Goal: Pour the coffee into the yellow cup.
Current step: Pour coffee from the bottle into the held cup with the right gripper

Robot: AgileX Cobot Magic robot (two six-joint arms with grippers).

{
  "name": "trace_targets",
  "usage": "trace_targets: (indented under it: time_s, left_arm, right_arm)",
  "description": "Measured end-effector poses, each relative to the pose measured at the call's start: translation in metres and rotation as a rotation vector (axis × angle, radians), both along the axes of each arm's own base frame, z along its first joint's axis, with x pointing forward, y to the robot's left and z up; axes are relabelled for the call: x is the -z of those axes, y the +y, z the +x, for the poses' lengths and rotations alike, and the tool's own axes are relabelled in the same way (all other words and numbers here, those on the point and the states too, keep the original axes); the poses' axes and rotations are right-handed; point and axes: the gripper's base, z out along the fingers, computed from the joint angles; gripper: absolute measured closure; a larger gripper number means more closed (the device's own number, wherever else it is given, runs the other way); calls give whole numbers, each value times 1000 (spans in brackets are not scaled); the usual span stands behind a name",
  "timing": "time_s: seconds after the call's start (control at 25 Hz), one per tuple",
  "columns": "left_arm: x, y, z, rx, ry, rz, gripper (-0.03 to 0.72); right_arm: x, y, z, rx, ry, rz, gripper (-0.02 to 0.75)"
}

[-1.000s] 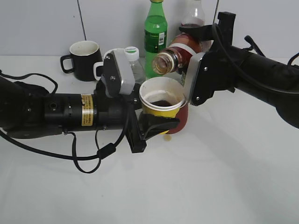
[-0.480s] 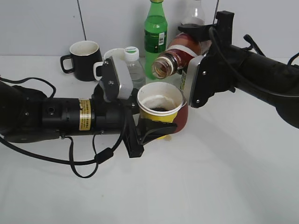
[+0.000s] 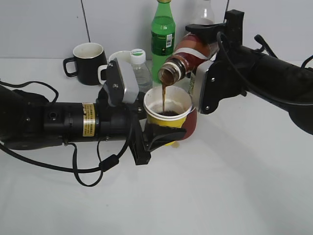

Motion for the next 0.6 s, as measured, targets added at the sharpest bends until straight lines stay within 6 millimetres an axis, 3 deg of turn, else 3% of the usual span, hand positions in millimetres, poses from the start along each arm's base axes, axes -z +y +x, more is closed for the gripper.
trace_targets:
  time_s: [0.6]
  left_arm:
    - [0, 0, -1, 11, -3, 5, 236]
  right_arm:
    - [-1, 0, 0, 2, -36, -23, 231]
